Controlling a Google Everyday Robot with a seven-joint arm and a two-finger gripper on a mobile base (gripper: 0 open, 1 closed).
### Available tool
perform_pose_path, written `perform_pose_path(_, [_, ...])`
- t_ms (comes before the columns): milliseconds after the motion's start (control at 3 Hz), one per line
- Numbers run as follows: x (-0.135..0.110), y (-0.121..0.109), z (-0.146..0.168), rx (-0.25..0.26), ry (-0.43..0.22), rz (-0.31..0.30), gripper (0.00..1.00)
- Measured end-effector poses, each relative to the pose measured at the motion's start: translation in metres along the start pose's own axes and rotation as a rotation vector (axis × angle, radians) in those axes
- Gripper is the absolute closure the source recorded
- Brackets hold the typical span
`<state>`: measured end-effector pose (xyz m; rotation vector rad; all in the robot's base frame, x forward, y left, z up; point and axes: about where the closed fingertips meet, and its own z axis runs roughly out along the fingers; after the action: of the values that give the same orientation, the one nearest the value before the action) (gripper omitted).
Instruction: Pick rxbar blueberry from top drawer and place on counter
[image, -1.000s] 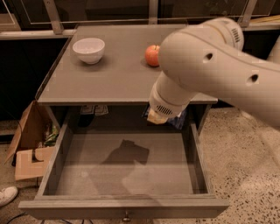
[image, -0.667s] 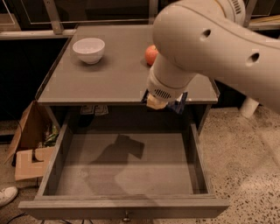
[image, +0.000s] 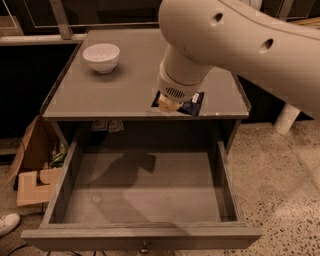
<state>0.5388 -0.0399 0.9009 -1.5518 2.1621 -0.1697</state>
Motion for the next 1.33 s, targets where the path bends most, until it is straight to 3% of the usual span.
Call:
perform_pose_path(333, [-0.004, -0.019, 0.008, -0.029, -0.012, -0.009, 1.00])
perform_pose_path(667, [-0.033, -0.037, 0.040, -0.115, -0.030, -0.067, 1.00])
perform_pose_path(1000, [-0.052, -0.037, 0.062, -0.169, -0.044, -0.104, 1.00])
perform_pose_path(1333, [-0.069, -0.020, 0.103, -0.252, -0.054, -0.142, 1.00])
